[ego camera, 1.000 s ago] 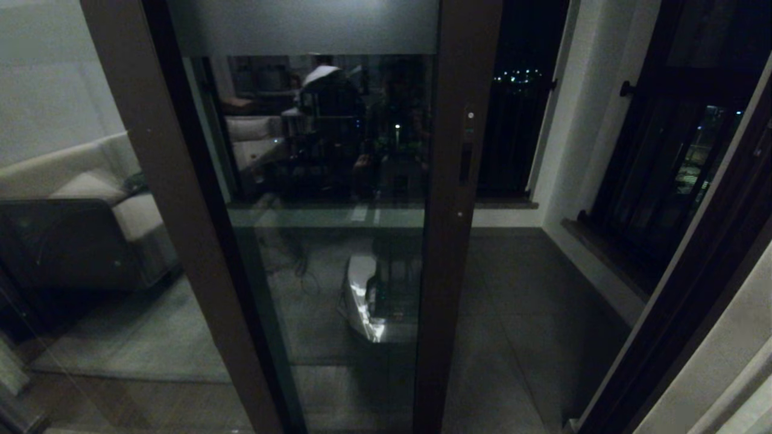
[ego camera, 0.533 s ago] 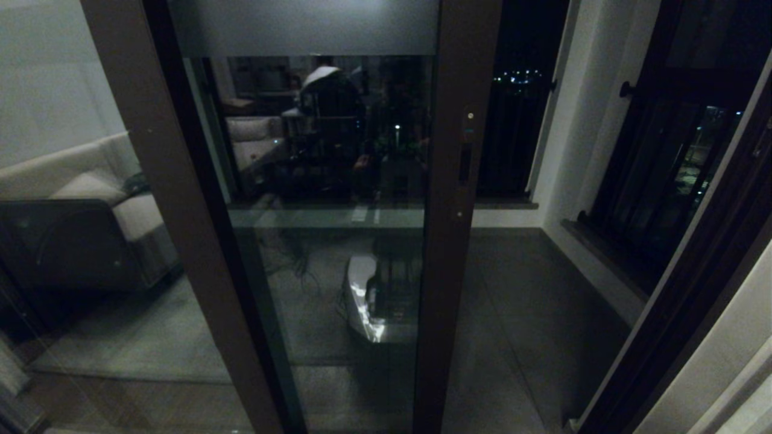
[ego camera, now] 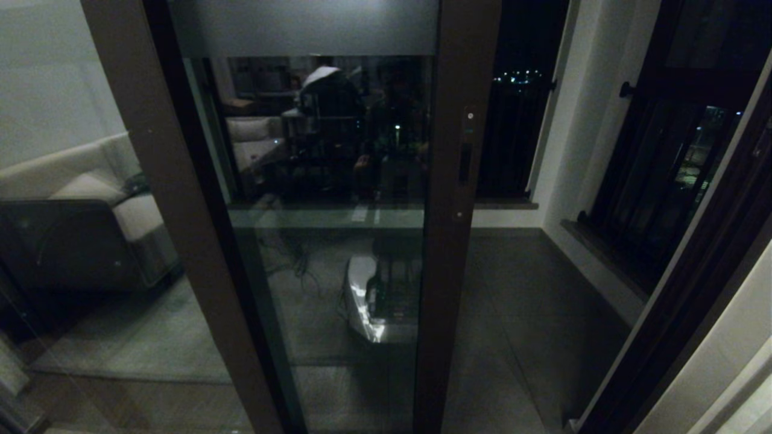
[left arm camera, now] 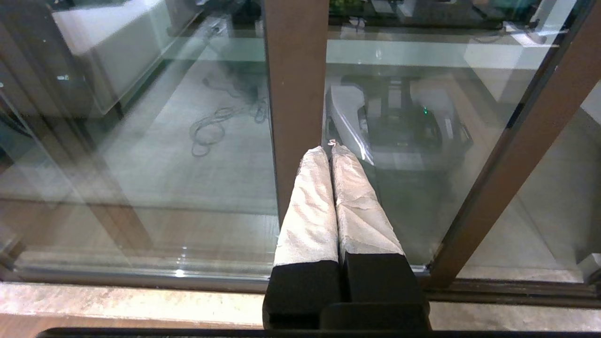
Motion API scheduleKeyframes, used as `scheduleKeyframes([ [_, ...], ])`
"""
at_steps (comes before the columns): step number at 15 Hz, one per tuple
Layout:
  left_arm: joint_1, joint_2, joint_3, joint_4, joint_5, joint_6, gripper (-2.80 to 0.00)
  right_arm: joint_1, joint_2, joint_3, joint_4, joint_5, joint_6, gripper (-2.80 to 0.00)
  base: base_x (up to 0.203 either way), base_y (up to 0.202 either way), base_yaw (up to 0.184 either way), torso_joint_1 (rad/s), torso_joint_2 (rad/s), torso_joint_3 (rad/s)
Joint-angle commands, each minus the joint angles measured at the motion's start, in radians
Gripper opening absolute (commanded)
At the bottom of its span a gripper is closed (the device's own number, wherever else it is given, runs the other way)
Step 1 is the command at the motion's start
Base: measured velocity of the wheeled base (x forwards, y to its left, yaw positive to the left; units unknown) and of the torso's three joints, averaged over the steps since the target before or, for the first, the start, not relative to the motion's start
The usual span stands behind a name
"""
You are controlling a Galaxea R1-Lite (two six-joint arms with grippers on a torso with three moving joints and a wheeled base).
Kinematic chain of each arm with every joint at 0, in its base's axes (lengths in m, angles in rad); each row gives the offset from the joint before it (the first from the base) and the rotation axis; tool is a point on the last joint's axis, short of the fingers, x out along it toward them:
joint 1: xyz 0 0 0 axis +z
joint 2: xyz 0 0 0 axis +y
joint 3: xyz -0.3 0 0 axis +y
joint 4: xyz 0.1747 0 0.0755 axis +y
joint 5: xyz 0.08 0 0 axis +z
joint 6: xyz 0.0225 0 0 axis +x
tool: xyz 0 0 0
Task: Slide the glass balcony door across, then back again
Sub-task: Open the slid door
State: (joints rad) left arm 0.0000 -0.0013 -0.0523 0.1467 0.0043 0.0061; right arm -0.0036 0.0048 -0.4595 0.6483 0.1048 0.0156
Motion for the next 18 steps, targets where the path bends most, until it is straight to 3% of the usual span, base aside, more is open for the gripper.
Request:
scheduleKeyframes([
  [1, 0.0, 0.0, 0.0, 0.001, 0.0, 0.0, -2.8, 0.0, -0.005, 0.152, -0.131, 0.024, 0.007, -2.8, 0.0, 0.0, 0.0, 0.0, 0.0, 0.0],
  [4, 0.0, 0.0, 0.0, 0.001, 0.0, 0.0, -2.8, 0.001, -0.005, 0.319, -0.426, 0.026, -0.008, -2.8, 0.0, 0.0, 0.0, 0.0, 0.0, 0.0],
  [8, 0.0, 0.0, 0.0, 0.002, 0.0, 0.0, -2.8, 0.001, -0.005, 0.343, -0.456, 0.029, -0.021, -2.8, 0.0, 0.0, 0.0, 0.0, 0.0, 0.0],
  [11, 0.0, 0.0, 0.0, 0.002, 0.0, 0.0, -2.8, 0.001, -0.005, 0.404, -0.584, 0.007, -0.04, -2.8, 0.0, 0.0, 0.0, 0.0, 0.0, 0.0],
  [15, 0.0, 0.0, 0.0, 0.001, 0.0, 0.0, -2.8, 0.001, -0.003, 0.402, -0.567, -0.004, 0.042, -2.8, 0.0, 0.0, 0.0, 0.0, 0.0, 0.0],
  [18, 0.0, 0.0, -0.001, 0.001, 0.0, 0.0, -2.8, 0.001, -0.004, 0.404, -0.568, -0.057, 0.086, -2.8, 0.0, 0.0, 0.0, 0.0, 0.0, 0.0],
])
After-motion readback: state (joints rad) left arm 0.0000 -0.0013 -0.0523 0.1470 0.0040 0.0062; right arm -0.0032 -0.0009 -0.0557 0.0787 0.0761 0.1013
